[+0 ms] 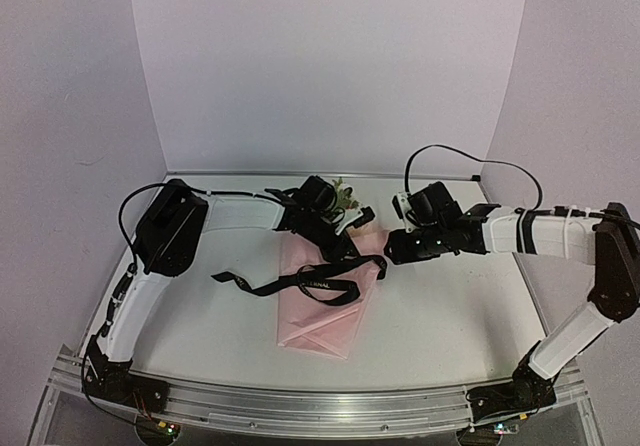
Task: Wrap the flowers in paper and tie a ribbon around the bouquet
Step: Cross the ribbon over the folded bouquet.
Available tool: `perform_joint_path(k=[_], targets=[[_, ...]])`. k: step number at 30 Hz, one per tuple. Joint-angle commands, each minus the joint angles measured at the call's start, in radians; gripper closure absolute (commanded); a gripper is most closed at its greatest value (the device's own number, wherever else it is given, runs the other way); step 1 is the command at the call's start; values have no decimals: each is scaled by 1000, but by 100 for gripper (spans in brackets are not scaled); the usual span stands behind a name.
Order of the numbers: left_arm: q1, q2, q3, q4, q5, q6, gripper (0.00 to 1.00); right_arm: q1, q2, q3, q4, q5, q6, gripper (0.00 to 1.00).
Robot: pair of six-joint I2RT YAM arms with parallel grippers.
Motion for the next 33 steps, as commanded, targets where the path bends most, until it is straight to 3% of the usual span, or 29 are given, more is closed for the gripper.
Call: perform_joint_path(k=[1,10,14,19,26,33], targets=[[-7,22,82,19,-11,15,66,-5,-52,-34,47,15,25,60],[-9,29,117,-4,-7,15,93,-5,-60,-44,58,31,12,63],[-9,14,106,-5,-13,18,100,-5,-54,-42,66,5,10,60],[-9,-18,85,6,-16,13,99,-5,-30,-34,89,-56,2,59],[-7,11,125,-52,-36,30,77,-5,-34,-40,94,-42,0,59],[-7,38,149,-75,-12,29,78,-7,-38,-46,94,-30,-6,58]])
